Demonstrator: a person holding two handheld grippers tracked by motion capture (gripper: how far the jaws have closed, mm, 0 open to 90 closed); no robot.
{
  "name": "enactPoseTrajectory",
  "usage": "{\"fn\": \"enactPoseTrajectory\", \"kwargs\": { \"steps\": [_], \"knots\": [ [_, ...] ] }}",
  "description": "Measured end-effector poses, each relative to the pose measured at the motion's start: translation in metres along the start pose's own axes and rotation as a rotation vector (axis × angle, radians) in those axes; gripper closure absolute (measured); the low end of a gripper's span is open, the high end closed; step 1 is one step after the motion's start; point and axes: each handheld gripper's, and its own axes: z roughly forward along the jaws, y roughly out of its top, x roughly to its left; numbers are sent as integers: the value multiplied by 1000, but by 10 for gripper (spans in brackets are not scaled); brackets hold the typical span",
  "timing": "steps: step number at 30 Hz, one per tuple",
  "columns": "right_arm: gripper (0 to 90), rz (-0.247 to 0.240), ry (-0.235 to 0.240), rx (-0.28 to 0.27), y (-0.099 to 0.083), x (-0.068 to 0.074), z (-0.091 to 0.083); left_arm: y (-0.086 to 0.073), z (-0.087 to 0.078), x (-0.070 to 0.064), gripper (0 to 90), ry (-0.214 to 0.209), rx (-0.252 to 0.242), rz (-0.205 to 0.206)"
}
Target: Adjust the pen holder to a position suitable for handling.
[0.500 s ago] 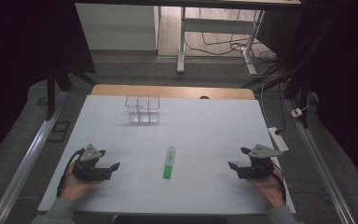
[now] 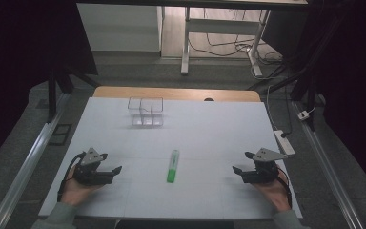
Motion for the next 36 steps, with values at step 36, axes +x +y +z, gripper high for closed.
{"fn": "enactPoseTrajectory", "kwargs": {
  "steps": [36],
  "knots": [
    [222, 7, 8, -4, 1, 1, 4, 72, 11, 50, 267, -3, 0, -40]
  ]
}}
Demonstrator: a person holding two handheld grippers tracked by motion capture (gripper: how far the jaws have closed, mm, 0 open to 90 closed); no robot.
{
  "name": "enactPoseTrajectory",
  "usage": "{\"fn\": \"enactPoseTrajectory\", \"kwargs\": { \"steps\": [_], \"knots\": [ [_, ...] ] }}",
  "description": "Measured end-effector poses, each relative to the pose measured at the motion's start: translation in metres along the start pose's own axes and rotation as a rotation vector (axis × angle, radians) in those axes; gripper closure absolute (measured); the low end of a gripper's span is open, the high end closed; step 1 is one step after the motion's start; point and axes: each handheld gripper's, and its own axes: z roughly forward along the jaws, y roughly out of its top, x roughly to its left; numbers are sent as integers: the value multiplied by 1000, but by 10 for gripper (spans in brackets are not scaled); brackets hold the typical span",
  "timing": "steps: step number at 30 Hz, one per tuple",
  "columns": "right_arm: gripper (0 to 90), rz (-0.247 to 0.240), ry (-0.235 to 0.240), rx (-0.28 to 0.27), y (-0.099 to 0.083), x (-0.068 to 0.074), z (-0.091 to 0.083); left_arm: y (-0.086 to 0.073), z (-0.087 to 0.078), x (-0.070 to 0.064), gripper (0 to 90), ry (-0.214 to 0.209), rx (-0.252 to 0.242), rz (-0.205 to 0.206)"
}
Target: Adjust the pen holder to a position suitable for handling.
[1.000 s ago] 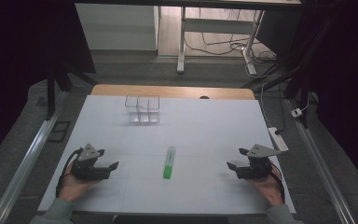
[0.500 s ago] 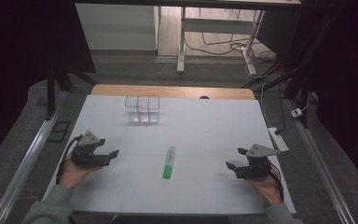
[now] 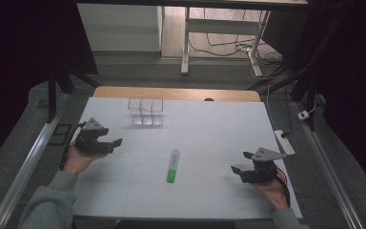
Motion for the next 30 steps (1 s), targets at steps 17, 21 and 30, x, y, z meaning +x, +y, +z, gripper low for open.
{"fn": "enactPoseTrajectory", "kwargs": {
  "steps": [17, 21, 30],
  "knots": [
    [227, 3, 7, 4, -1, 1, 4, 35, 16, 26, 284, 21, -5, -2],
    [227, 3, 4, 10, -1, 1, 4, 39, 21, 31, 286, 31, 14, -9],
    [230, 5, 11, 10, -1, 1, 7, 39, 35, 49, 307, 20, 36, -47]
  ]
}}
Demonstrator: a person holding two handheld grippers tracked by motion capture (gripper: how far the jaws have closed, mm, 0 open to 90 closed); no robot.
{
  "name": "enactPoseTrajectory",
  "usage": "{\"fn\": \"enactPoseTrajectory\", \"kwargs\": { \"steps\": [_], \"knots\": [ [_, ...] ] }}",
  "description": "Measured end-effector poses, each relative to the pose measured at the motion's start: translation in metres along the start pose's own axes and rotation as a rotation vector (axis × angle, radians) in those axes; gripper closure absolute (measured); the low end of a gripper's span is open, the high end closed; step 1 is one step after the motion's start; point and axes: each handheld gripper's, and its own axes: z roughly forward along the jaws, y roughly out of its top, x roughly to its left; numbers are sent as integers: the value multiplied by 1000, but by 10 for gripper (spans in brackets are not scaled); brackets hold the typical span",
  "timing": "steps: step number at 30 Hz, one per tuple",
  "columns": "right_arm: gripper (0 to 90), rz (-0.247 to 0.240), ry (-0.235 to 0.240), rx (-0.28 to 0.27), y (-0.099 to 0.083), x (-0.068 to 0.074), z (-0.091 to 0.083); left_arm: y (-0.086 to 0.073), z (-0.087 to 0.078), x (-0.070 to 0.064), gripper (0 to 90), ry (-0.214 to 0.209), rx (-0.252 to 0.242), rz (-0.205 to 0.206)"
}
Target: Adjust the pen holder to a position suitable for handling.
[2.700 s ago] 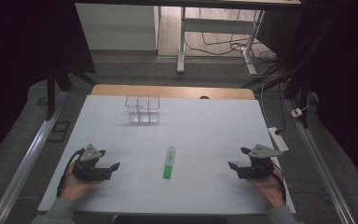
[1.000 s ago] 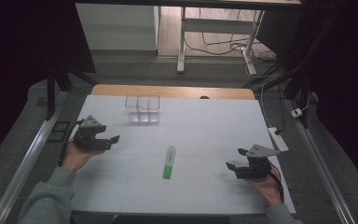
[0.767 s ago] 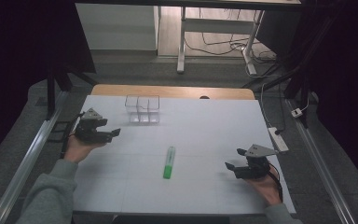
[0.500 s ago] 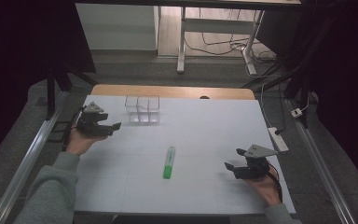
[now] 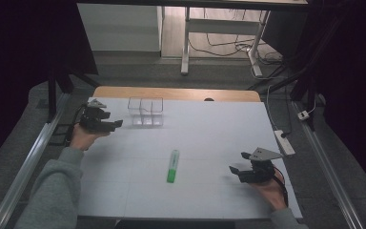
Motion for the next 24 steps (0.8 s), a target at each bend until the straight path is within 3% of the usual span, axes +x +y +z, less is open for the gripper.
{"fn": "enactPoseTrajectory", "kwargs": {
  "steps": [13, 21, 24],
  "knots": [
    [230, 7, -3, 7, -2, -1, 0, 12, 20, 12, 379, 42, 24, -7],
    [230, 7, -1, 10, -2, -2, -1, 19, 27, 17, 522, 71, 3, -20],
    [230, 9, 0, 8, -2, -2, 0, 20, 32, 18, 645, 64, 4, -24]
  ]
}}
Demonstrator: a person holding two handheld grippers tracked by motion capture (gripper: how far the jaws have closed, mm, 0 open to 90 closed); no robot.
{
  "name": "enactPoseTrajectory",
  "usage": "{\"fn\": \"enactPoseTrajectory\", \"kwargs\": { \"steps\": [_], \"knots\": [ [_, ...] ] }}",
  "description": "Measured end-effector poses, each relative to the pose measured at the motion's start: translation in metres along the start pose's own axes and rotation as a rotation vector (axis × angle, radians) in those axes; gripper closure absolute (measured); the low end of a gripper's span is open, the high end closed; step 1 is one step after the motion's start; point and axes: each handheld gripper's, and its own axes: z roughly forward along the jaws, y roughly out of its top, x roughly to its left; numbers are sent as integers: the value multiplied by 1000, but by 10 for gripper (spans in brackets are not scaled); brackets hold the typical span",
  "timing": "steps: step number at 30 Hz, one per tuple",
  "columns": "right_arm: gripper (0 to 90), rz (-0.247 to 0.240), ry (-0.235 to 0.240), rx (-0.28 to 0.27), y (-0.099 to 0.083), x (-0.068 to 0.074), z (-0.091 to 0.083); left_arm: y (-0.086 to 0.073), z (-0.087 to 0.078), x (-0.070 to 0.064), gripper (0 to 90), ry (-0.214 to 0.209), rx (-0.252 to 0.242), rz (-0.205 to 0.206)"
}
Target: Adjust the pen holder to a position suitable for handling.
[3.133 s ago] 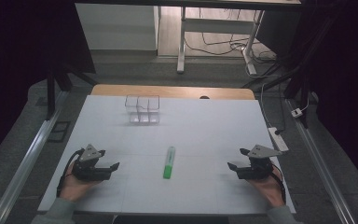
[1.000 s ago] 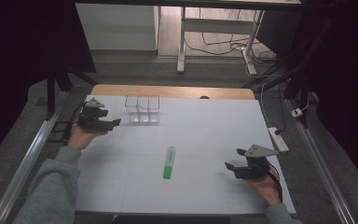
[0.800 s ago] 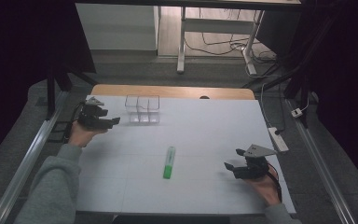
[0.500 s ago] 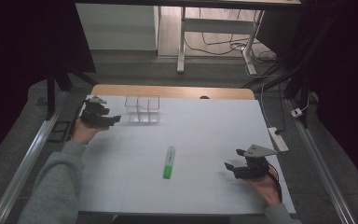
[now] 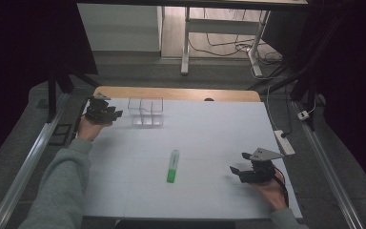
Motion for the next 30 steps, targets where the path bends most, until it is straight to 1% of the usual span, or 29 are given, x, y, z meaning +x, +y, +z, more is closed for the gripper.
{"fn": "enactPoseTrajectory", "kwargs": {
  "steps": [5, 6, 7, 8, 12, 16, 21, 29, 30],
  "knots": [
    [230, 0, -4, 3, -1, -1, 0, 2, 8, 1, 837, -27, 7, 10],
    [230, -1, -5, 5, -1, -2, -1, 3, 9, 1, 864, -29, 8, 10],
    [230, -1, -5, 5, -1, -2, -1, 3, 11, 1, 864, -33, 6, 8],
    [230, 2, -4, 4, -2, -2, -1, 4, 12, 1, 888, -40, 6, 4],
    [230, 2, -5, 6, -2, -2, -1, 6, 18, 2, 892, -43, 15, 0],
    [231, 0, -8, 3, -2, -2, -1, 7, 24, 4, 893, -49, 11, -20],
    [232, 4, -10, 7, -2, -3, -1, 8, 33, 2, 893, -62, 20, -21],
    [232, 3, -7, 7, -3, -2, 0, 11, 42, -3, 893, -63, 32, 4],
    [232, 3, -7, 7, -3, -2, 0, 11, 43, -3, 893, -56, 34, 8]
  ]
}}
